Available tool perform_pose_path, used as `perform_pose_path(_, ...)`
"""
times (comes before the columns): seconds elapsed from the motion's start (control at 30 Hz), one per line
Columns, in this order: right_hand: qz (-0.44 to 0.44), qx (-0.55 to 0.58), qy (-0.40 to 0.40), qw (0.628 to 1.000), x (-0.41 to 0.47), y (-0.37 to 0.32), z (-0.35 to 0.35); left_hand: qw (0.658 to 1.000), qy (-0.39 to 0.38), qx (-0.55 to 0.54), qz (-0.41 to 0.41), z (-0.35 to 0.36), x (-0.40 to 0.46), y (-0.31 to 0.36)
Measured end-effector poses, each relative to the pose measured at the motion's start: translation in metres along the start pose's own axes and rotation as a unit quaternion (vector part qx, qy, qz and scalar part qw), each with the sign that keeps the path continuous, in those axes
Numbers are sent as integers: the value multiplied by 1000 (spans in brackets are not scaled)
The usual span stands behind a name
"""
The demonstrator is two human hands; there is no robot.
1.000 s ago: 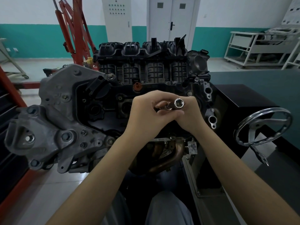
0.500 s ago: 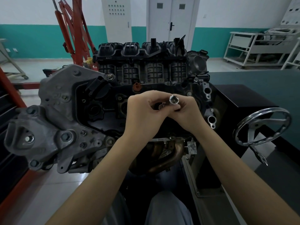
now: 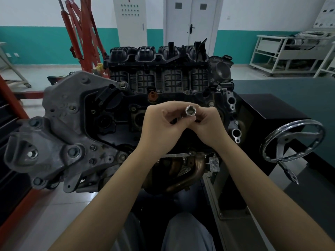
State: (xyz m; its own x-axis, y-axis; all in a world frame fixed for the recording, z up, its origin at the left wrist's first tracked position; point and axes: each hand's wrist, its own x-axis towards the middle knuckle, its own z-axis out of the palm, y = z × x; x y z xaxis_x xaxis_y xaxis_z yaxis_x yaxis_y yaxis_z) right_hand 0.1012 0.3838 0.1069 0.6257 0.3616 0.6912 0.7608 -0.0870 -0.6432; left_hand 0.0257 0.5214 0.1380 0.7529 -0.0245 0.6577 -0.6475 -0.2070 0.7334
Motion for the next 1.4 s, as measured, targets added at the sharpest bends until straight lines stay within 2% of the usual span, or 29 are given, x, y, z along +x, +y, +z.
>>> perform_pose_path(0.07, 7, -5, 11, 1000, 0, 4, -2, 1000, -10, 11, 1, -1, 1, 2)
perform_pose_path(0.17, 3, -6, 10, 1000, 1, 5, -4, 998, 40, 56, 9, 2, 1, 3)
perform_pose_path(0.23, -8, -6, 0, 1000, 2, 2, -3, 997, 60, 49, 11, 2, 2, 3)
perform_pose_path(0.33, -5, -8, -24, 1000, 1, -1, -1, 1000, 4, 17, 10, -1, 4, 2)
perform_pose_path(0.43, 4, -9, -2, 1000, 1, 4, -2, 999, -33, 32, 16, -2, 3, 2)
perform_pose_path(0.6, -4, -9, -6, 1000, 2, 1, -3, 990, 30, 129, 47, 1, 1, 2)
perform_pose_path(0.7, -8, -10, -33, 999, 2, -4, -2, 997, 7, 70, 25, -1, 2, 1)
perform_pose_path(0.77, 4, -3, -24, 1000, 2, -2, -2, 999, -21, 30, 15, -2, 2, 1)
perform_pose_path(0.83, 7, -6, -10, 1000, 2, 3, -4, 999, -23, 46, 16, -1, 2, 2)
perform_pose_path(0.97, -5, -2, -3, 1000, 2, 1, -3, 995, 41, 86, 17, 3, 0, 0)
perform_pose_path(1.1, -6, -12, -36, 999, 1, -1, -2, 999, -3, 42, 12, 3, 1, -1)
perform_pose_path(1.17, 3, -14, -27, 1000, 1, 2, -2, 999, -24, 30, 14, 2, 1, 1)
perform_pose_path(1.33, -11, -9, -7, 1000, 3, 1, -3, 997, 41, 57, 28, 4, 0, 2)
perform_pose_path(1.4, -13, 9, -7, 1000, 2, -3, -3, 998, 39, 40, 29, 3, 0, 2)
